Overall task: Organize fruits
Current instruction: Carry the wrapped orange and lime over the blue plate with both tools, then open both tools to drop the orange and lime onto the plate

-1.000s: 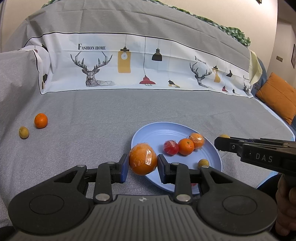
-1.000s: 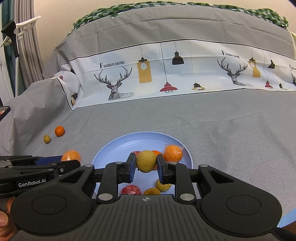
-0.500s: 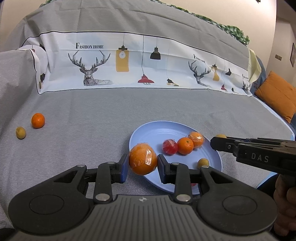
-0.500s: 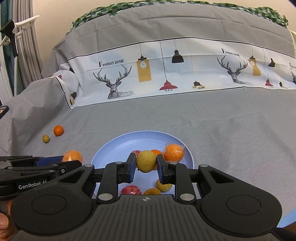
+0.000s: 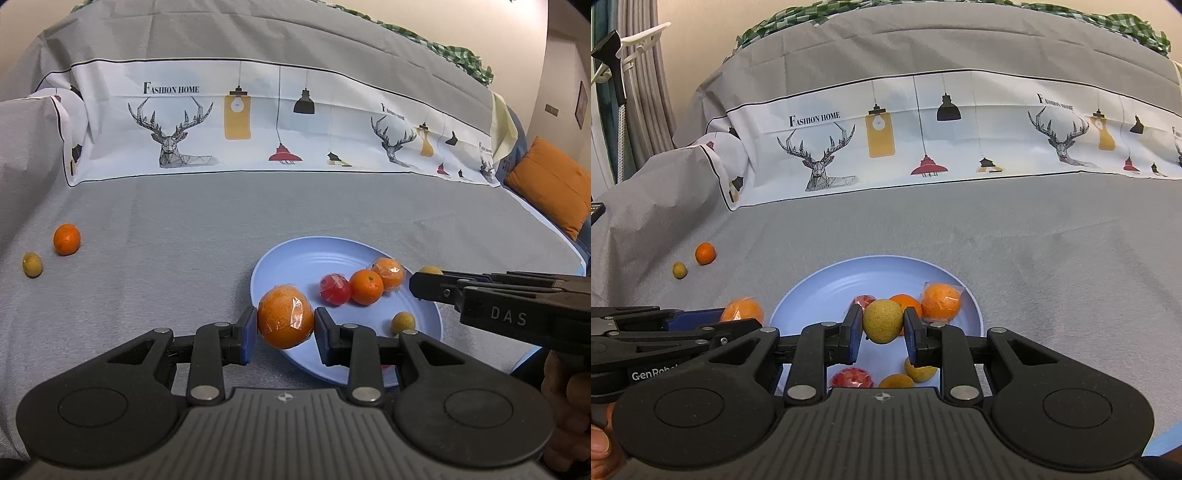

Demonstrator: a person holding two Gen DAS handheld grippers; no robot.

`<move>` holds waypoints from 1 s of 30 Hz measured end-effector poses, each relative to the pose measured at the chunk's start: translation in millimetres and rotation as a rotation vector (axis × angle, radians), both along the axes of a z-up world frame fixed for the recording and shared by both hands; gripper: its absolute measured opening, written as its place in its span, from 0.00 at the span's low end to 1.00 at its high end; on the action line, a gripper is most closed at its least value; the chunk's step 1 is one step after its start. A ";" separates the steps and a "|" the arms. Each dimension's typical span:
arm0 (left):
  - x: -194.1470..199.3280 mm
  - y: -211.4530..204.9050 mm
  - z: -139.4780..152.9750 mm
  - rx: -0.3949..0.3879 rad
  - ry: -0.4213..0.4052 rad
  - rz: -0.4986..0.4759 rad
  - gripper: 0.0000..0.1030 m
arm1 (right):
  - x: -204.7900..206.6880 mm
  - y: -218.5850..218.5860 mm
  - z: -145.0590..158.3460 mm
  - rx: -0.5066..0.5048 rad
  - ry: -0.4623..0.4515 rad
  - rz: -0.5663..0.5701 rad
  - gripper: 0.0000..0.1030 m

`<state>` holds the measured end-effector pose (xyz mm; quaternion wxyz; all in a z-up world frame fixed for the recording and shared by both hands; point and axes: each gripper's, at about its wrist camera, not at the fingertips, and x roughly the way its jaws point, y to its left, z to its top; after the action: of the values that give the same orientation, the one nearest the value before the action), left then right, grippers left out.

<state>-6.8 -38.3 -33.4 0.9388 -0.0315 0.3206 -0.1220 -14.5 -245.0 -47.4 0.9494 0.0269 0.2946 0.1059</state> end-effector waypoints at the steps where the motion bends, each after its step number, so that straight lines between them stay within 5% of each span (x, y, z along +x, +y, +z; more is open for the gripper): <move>1: -0.1 0.1 0.0 -0.001 -0.001 -0.004 0.35 | -0.4 0.0 0.1 0.001 -0.001 -0.001 0.24; 30: -1.1 -15.6 -7.7 0.013 -0.014 -0.079 0.36 | 1.6 5.9 -4.3 -0.021 0.015 0.009 0.25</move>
<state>-7.9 -53.9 -41.1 0.9356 -0.0117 0.3158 -0.1573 -12.9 -239.1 -51.7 0.9468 0.0165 0.3029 0.1070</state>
